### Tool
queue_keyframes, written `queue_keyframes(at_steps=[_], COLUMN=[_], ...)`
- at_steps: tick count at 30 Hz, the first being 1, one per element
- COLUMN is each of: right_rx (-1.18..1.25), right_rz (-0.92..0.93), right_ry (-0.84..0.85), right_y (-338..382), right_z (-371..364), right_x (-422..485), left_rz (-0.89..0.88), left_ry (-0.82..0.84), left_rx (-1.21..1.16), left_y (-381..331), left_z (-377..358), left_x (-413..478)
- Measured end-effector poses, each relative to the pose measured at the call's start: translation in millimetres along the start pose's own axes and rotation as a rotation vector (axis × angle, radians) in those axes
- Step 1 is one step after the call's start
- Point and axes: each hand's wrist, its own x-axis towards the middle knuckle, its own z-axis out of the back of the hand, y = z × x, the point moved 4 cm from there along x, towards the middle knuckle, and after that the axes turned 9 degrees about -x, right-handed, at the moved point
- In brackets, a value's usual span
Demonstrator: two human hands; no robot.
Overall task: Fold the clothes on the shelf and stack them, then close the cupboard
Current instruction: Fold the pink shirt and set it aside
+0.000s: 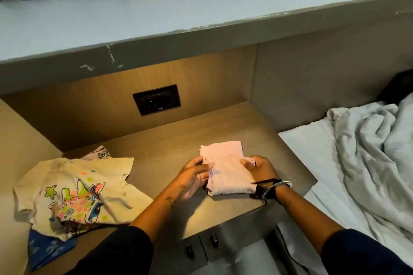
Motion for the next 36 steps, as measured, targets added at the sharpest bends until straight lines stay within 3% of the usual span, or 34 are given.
queue_keyframes(at_steps=[6, 9, 14, 17, 21, 23, 25, 26, 28, 30, 31, 33, 36], right_rx=[0.020, 0.055, 0.121, 0.009, -0.095, -0.273, -0.484, -0.586, -0.780, -0.900, -0.914, -0.922, -0.907], right_rz=[0.057, 0.121, 0.155, 0.072, -0.022, 0.063, 0.323, 0.491, 0.742, 0.753, 0.718, 0.724, 0.813], right_ry=[0.058, 0.111, 0.148, 0.032, 0.005, -0.132, -0.244, -0.208, 0.014, 0.232, 0.280, 0.247, 0.149], right_y=[12.7, 26.6, 29.5, 24.0, 24.4, 28.5, 36.4, 39.2, 34.6, 17.1, 10.5, 9.2, 16.4], right_z=[-1.9, -5.4, -12.2, -11.9, -8.2, 3.1, 11.4, 10.2, -1.7, -12.5, -14.0, -14.4, -17.3], right_x=[17.0, 20.0, 27.3, 35.6, 34.3, 21.2, -2.2, -15.1, -35.2, -38.5, -35.4, -29.8, -30.0], left_rz=[-0.134, -0.215, -0.298, -0.350, -0.431, -0.441, -0.581, -0.713, -0.819, -0.631, -0.509, -0.417, -0.518], left_ry=[-0.199, -0.325, -0.358, -0.344, -0.382, -0.538, -0.639, -0.571, -0.213, 0.151, 0.236, 0.262, 0.216], left_rx=[0.229, 0.182, 0.203, 0.378, 0.682, 0.983, 1.244, 1.342, 1.574, 1.806, 1.859, 1.873, 1.866], left_y=[8.9, 13.8, 23.3, 19.2, 12.3, 11.4, 6.5, 4.5, 8.5, 16.0, 17.4, 16.3, 17.9], left_z=[6.7, 12.0, 21.3, 19.1, 10.6, 7.7, 0.5, -5.2, -7.3, 1.5, 6.9, 12.0, 10.5], left_x=[4.5, 4.3, 5.6, 10.2, 13.1, 6.6, -12.2, -21.4, -27.4, -25.4, -23.4, -19.2, -18.8])
